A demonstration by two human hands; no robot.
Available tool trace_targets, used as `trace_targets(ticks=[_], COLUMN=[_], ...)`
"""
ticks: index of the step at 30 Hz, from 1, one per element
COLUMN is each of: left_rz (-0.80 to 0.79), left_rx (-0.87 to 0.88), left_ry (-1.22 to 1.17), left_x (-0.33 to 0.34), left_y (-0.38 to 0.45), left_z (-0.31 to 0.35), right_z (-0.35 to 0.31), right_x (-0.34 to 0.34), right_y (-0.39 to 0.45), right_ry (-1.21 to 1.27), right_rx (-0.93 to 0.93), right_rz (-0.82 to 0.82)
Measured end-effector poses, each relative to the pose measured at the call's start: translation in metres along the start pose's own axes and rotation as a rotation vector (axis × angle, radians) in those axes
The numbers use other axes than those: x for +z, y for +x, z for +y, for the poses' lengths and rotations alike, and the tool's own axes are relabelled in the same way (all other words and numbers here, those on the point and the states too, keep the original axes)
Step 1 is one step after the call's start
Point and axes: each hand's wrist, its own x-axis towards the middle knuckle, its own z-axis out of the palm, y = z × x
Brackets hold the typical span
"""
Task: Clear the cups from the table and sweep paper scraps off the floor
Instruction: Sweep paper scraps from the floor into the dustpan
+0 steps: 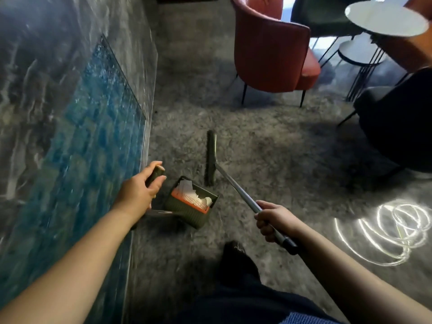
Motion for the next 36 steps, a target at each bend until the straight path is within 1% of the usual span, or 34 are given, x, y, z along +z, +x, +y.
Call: trace_targets(ticks=[5, 11, 18, 23, 26, 30, 33, 36], left_rz=[0.079, 0.114, 0.081, 0.016, -0.006, -0.026, -0.018, -0.033], left_rx=[-0.031, -0.039, 0.003, 0.013, 0.035, 0.006, -0.001, -0.010], left_ry=[-0.002, -0.065, -0.051, -0.028, -0.025, -0.029, 0.017, 0.006], left_x=[-0.011, -0.026, -0.046, -0.065, -0.068, -0.065, -0.064, -0.071], left_y=[0.130, 0.273, 0.459, 0.595, 0.677, 0.788, 0.878, 0.959], left_z=[0.029, 0.034, 0.020, 0.029, 0.033, 0.040, 0.053, 0.072], right_z=[-0.118, -0.236, -0.365, -0.455, -0.507, -0.586, -0.660, -0.733], right_x=[-0.010, 0.011, 0.053, 0.077, 0.081, 0.076, 0.072, 0.071], right_y=[0.084, 0.198, 0.346, 0.424, 0.469, 0.548, 0.620, 0.673], right_ry=[-0.046, -0.117, -0.164, -0.164, -0.120, -0.098, -0.079, -0.103], right_rx=[0.005, 0.000, -0.003, -0.023, -0.045, -0.080, -0.075, -0.054], right_rz=[-0.009, -0.006, 0.025, 0.037, 0.018, 0.015, 0.011, 0.020])
